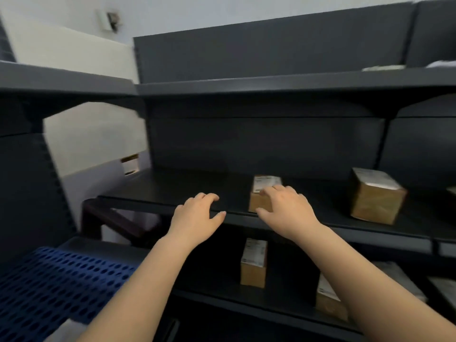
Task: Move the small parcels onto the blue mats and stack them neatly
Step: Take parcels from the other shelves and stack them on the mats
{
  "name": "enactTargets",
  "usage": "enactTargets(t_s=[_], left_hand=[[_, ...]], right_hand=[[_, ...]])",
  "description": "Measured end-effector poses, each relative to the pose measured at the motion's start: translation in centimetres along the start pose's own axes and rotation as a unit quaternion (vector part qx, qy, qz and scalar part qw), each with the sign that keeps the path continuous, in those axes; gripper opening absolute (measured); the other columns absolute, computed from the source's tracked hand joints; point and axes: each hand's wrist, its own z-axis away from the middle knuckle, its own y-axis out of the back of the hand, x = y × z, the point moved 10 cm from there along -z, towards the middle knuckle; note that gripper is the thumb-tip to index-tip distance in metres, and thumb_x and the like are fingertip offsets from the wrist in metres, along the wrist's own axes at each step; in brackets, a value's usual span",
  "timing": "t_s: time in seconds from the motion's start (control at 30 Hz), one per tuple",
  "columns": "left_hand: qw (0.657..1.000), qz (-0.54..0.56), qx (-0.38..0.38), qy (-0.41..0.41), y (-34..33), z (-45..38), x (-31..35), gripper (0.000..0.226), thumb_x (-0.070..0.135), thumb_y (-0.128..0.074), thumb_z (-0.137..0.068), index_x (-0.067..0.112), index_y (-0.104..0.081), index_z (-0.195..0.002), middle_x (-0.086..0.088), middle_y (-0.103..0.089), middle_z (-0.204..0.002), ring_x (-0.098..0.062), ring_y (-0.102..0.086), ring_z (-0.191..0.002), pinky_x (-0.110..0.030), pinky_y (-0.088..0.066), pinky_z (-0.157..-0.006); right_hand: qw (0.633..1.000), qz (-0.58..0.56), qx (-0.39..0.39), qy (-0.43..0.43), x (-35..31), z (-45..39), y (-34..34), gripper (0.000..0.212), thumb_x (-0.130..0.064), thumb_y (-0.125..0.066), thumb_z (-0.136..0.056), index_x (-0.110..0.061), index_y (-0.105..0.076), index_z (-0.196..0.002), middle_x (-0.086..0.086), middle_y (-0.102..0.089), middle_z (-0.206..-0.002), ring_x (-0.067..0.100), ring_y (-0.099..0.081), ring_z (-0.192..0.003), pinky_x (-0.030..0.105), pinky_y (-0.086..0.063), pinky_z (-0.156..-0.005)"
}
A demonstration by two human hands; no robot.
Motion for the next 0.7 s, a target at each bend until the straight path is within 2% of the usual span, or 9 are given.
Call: enactTargets(t_s=[0.13, 0.33, 0.47, 0.6, 0.7], left_hand=[[0.993, 0.119, -0.015, 0.015, -3.3, -2.3, 2.5, 0.050, 0.042, -0.052, -0.091, 0.023, -0.042, -0.136, 0.000, -0.047, -0.136, -0.019, -0.047, -0.123, -0.041, -0.042, -0.100], [0.982, 0.168, 0.007, 0.081, -7.1, -6.5, 4.4, 0.052, 0.040, -0.052, -0.091, 0.020, -0.041, -0.137, -0.005, -0.045, -0.137, -0.025, -0.043, -0.124, -0.041, -0.042, -0.098], [0.964, 0.231, -0.002, 0.134, -9.7, -9.2, 5.6, 0.049, 0.040, -0.053, -0.090, 0.018, -0.044, -0.133, -0.009, -0.043, -0.134, -0.028, -0.043, -0.122, -0.040, -0.041, -0.096], [0.942, 0.292, 0.016, 0.162, -11.4, -10.7, 7.1, 0.053, 0.039, -0.059, -0.087, 0.016, -0.044, -0.132, -0.010, -0.041, -0.135, -0.028, -0.043, -0.121, -0.037, -0.040, -0.095], [0.934, 0.316, 0.021, 0.166, -12.6, -11.4, 9.1, 0.057, 0.037, -0.063, -0.084, 0.015, -0.043, -0.133, -0.009, -0.043, -0.135, -0.025, -0.045, -0.119, -0.031, -0.039, -0.088]], right_hand=[[0.996, 0.002, 0.041, -0.082, 6.8, 1.2, 1.7, 0.042, -0.040, -0.049, -0.090, -0.023, -0.048, -0.129, 0.000, -0.050, -0.131, 0.023, -0.043, -0.121, 0.040, -0.037, -0.096], [0.981, 0.018, 0.091, -0.170, 16.5, 2.2, 4.9, 0.037, -0.042, -0.048, -0.091, -0.027, -0.053, -0.125, -0.003, -0.047, -0.133, 0.023, -0.035, -0.129, 0.041, -0.029, -0.101], [0.972, 0.019, 0.126, -0.199, 22.1, 2.0, 6.7, 0.040, -0.041, -0.046, -0.093, -0.028, -0.050, -0.130, -0.001, -0.046, -0.136, 0.025, -0.035, -0.129, 0.041, -0.029, -0.101], [0.960, -0.048, 0.172, -0.216, 27.1, 1.8, 7.4, 0.041, -0.038, -0.049, -0.093, -0.023, -0.051, -0.131, 0.005, -0.047, -0.133, 0.028, -0.041, -0.124, 0.044, -0.037, -0.097], [0.945, -0.150, 0.168, -0.238, 30.1, 1.5, 6.2, 0.045, -0.035, -0.054, -0.091, -0.021, -0.047, -0.134, 0.008, -0.043, -0.133, 0.029, -0.043, -0.123, 0.042, -0.045, -0.094]])
